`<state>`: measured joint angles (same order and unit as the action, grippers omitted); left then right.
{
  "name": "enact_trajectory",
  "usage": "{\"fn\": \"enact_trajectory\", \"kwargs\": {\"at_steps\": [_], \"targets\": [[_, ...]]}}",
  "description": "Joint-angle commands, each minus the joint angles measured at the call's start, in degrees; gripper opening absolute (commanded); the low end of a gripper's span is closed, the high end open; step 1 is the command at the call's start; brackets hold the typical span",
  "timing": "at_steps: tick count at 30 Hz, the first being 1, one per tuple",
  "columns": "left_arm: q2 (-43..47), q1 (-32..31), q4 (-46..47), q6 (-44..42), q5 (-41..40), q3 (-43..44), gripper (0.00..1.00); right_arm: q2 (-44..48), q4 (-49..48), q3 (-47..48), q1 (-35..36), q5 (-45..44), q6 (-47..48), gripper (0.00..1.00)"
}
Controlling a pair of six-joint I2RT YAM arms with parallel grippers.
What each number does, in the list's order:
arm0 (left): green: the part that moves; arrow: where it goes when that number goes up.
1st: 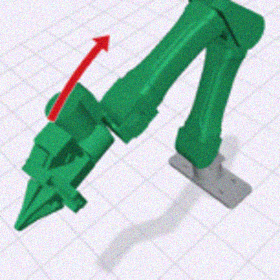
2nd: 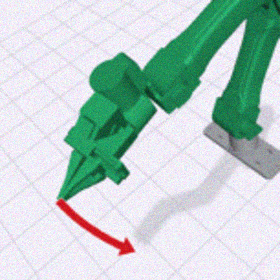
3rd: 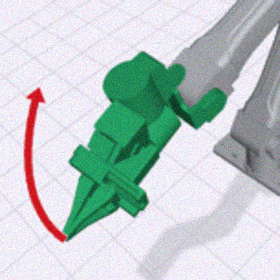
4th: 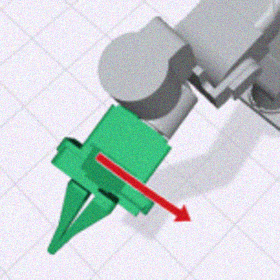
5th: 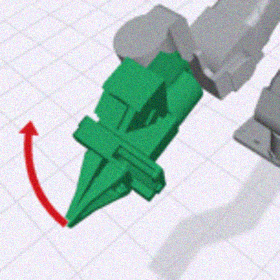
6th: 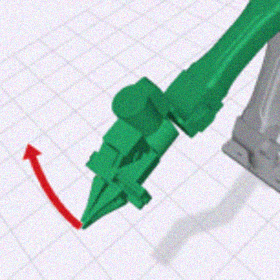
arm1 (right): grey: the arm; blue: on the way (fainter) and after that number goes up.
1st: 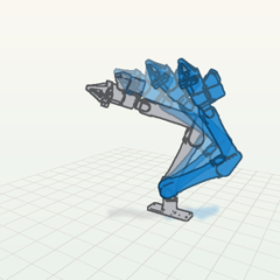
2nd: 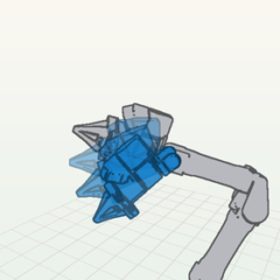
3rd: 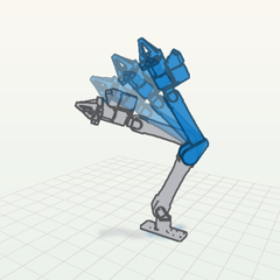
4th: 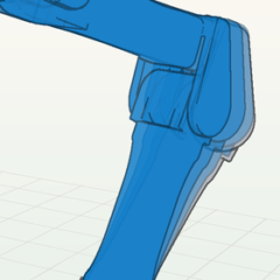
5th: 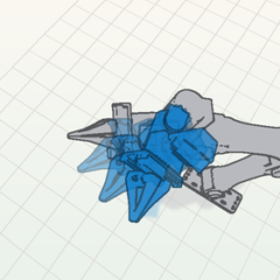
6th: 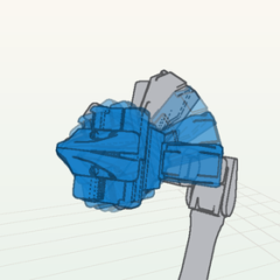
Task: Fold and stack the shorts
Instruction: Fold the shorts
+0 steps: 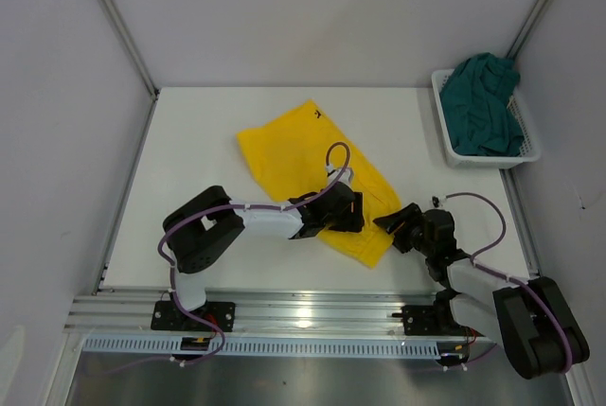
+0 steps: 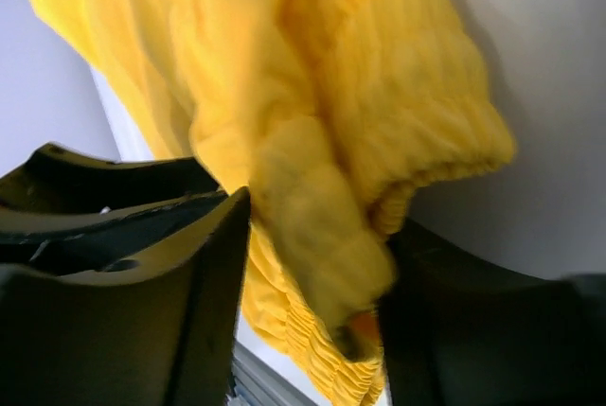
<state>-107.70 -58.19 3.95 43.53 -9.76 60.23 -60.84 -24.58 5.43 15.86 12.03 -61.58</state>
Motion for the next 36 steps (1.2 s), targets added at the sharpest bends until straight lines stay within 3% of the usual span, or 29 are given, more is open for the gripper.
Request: {"fn": "enact_trajectory", "kwargs": {"at_steps": [1, 2, 5, 7, 8, 9, 10, 14, 17, 23, 26, 29, 36], "targets": [[-2.3, -0.1, -4.5, 1.7, 4.3, -0.7, 0.7, -2.4, 3.3, -0.9, 1.2, -2.7, 0.7, 0.5], [-2.2, -0.1, -4.4, 1.9, 4.7, -0.6, 0.7, -2.4, 3.3, -0.9, 1.4, -2.7, 0.6, 0.44], [-2.0, 0.1, -4.3, 2.2, 5.4, -1.0, 0.7, -1.3, 7.6, 0.1, 1.2, -3.1, 1.5, 0.11], [-1.3, 0.2, -4.3, 2.3, 5.6, -1.4, 0.7, 0.1, 13.3, 4.6, 1.0, -4.0, 3.6, 0.0], [-0.8, 0.4, -4.2, 2.2, 5.8, -1.7, 0.7, -0.2, 17.3, 7.7, 0.9, -5.5, 7.3, 0.0], [0.8, 0.5, -4.3, 2.1, 5.7, -2.0, 0.7, -0.9, 27.6, 11.1, 0.5, -5.8, 9.9, 0.0], [2.0, 1.3, -4.2, 1.7, 5.6, -2.7, 0.7, -2.7, 31.7, 17.4, 0.1, -6.0, 12.3, 0.0], [9.1, 6.2, -5.4, -1.0, 6.0, -5.2, 0.7, -4.9, 43.8, 26.0, -3.8, -1.0, 21.9, 0.0], [15.9, 11.6, -6.0, -3.6, 6.4, -7.8, 0.7, -6.6, 49.3, 30.8, -6.8, 1.8, 28.6, 0.0], [24.0, 21.3, -9.7, -8.5, 4.2, -8.5, 0.71, -11.0, 57.6, 39.7, -9.4, -1.6, 36.1, 0.0], [25.4, 25.0, -9.8, -10.4, 3.1, -8.8, 0.71, -14.3, 61.0, 44.0, -9.4, -2.1, 39.3, 0.0], [24.9, 29.3, -9.4, -12.0, 2.9, -8.4, 0.71, -20.2, 67.5, 52.9, -5.7, -9.8, 41.1, 0.0], [23.5, 38.2, -9.1, -11.8, 3.2, -9.3, 0.72, -26.2, 71.7, 62.8, -4.7, -10.6, 43.8, 0.0]]}}
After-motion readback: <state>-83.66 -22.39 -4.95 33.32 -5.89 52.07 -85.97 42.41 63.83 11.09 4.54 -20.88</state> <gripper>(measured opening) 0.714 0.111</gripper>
